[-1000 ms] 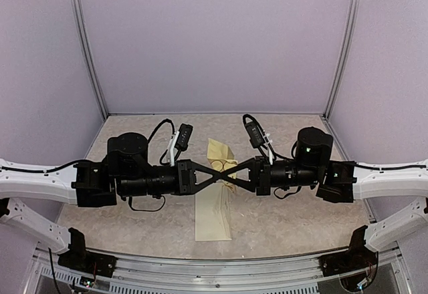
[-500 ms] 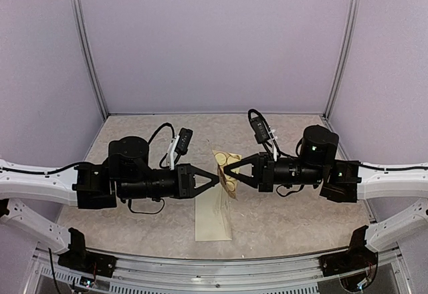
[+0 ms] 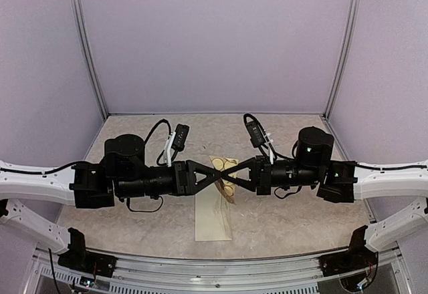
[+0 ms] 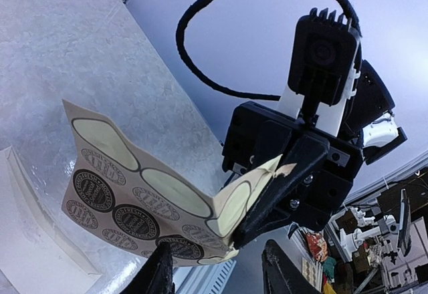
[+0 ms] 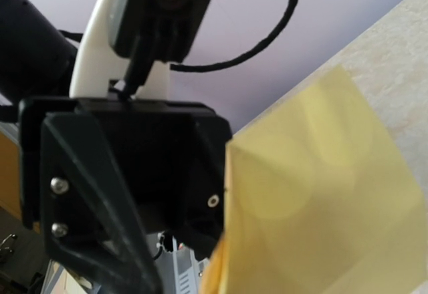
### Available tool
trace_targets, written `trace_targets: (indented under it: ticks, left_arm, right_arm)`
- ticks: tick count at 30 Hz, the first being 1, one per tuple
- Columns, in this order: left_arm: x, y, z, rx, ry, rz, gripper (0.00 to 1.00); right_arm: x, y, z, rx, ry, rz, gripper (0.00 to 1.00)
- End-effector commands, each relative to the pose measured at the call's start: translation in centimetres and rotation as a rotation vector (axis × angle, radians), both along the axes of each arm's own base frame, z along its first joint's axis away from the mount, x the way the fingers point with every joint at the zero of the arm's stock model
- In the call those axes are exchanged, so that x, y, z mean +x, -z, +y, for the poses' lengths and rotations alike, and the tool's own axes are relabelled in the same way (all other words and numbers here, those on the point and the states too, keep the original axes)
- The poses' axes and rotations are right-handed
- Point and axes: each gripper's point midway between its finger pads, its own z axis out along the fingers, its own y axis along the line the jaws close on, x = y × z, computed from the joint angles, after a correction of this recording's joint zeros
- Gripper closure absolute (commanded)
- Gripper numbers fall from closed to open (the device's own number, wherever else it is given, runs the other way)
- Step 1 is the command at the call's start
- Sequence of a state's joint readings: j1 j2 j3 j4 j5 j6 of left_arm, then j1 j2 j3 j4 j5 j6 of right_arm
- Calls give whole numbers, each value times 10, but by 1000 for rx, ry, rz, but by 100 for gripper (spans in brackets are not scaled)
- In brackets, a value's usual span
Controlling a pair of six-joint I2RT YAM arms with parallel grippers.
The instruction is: Place the letter into the envelope and seal it
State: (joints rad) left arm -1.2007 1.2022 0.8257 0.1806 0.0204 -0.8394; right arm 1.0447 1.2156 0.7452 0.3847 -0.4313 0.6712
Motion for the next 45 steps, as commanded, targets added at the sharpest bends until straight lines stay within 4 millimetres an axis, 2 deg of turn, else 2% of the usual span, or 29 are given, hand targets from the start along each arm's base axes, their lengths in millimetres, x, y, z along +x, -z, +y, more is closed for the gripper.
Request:
trace_targets:
  ticks: [1,12,22,34,42,45]
  left_arm:
    - [4,-14,-4,-26,-2,-20,59]
    - [7,-5,-6,-7,-7,-3,66]
    - [4,-2,-5,-13,2,18,84]
    - [0,-9,-9,-40,30,0,88]
    - [-1,-6,-12,-34,43,4,99]
    - [0,-6,-13,-33,40,3,100]
  right_arm:
    - [-5,-11,4,24,-32,-17,100]
    - [-7,-12,4,27,-39,-18,100]
    - [-6,-12,2,29,-26,-19,100]
    - [-7,-10,4,26,-37,-17,100]
    - [-7,-11,2,27,-34,-19,100]
    - [-7,-11,3,28,-36,-18,100]
